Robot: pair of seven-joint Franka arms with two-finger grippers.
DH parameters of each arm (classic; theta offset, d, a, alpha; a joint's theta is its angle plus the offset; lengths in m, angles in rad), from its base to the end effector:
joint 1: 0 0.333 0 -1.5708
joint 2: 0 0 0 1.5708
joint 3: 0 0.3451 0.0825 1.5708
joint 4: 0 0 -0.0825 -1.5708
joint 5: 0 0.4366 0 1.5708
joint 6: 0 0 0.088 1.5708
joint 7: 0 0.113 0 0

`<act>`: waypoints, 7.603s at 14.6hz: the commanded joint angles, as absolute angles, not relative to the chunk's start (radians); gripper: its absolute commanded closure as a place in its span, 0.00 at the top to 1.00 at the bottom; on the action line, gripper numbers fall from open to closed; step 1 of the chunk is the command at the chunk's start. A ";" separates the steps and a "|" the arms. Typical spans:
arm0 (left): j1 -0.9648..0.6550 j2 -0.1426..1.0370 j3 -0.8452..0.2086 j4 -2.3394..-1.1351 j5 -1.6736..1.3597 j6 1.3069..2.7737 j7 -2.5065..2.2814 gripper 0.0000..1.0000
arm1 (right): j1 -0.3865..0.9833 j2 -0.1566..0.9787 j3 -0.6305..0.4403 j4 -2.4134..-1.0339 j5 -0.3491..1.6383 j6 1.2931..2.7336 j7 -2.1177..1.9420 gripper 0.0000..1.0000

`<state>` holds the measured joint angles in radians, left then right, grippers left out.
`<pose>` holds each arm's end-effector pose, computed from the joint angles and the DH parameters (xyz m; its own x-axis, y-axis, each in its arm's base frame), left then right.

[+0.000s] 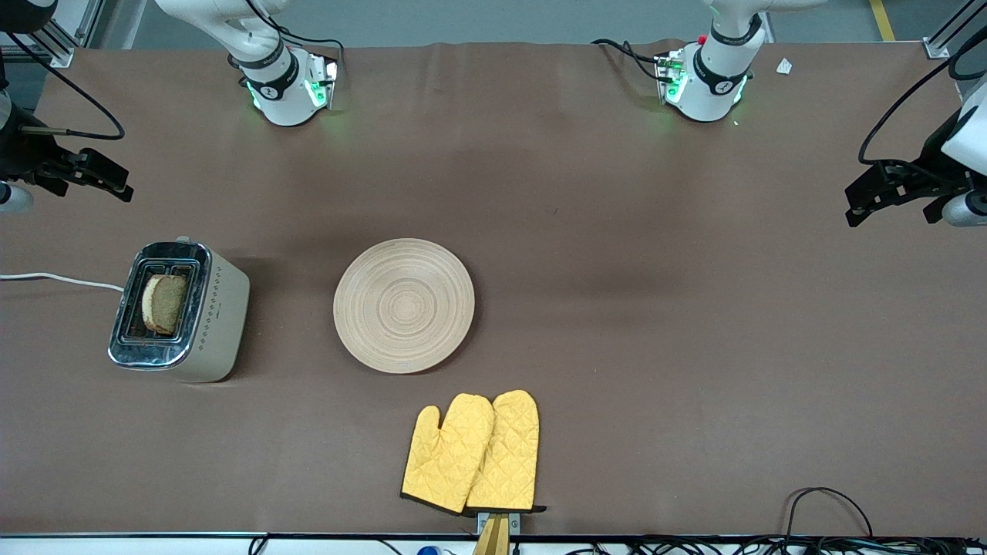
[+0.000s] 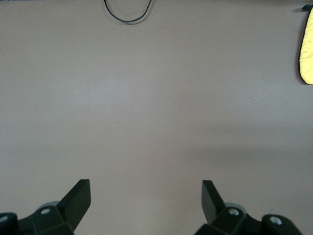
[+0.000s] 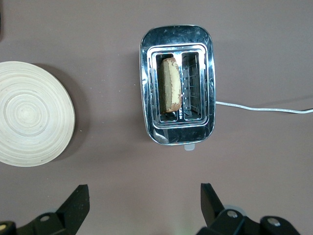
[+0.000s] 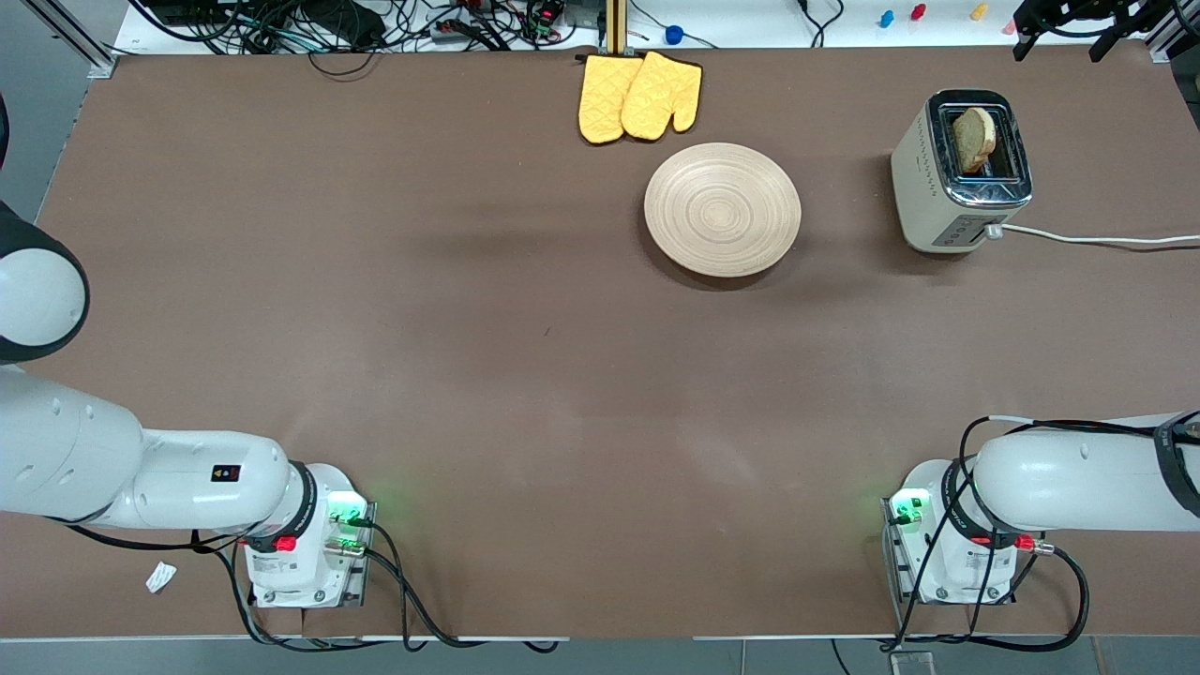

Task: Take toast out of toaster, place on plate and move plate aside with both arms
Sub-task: 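Grasp the toast in the toaster with the right gripper while the left gripper advances, then lift the toast out and carry it over the wooden plate with the right gripper, then lower the toast onto the wooden plate and open the right gripper, then withdraw the right gripper while the left gripper grips the plate rim, then slide the wooden plate away from the toaster with the left gripper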

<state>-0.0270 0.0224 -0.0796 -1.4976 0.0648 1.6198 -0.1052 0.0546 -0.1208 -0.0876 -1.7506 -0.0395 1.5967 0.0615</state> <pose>0.6181 -0.0584 0.6773 0.9944 -0.0040 0.1057 0.0015 -0.9986 -0.0521 0.5648 -0.0257 0.6261 0.9952 -0.0923 -0.0317 -0.0913 -0.9953 0.0309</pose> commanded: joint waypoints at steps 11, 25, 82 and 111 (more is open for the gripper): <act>-0.028 0.041 -0.086 -1.502 0.075 1.594 -0.097 1.00 | -0.014 0.040 -0.090 -1.784 -0.021 1.770 -0.020 1.00; -0.058 0.388 -0.095 -1.543 -0.499 1.675 -0.092 1.00 | -0.040 0.290 -0.091 -1.784 -0.029 1.888 -0.020 0.00; -0.537 0.985 -0.175 -1.359 -1.284 2.397 0.275 1.00 | 0.502 0.292 -0.409 -1.588 0.175 1.733 0.301 1.00; 0.159 0.715 -0.172 -1.523 -0.927 1.750 0.435 0.00 | 0.028 0.129 -0.108 -1.374 0.052 1.442 -0.227 1.00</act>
<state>0.0865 0.7445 -0.1534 -1.5008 -0.9963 1.8010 0.4074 0.1713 0.1562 -0.2485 -1.3573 0.0719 1.4488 -0.1887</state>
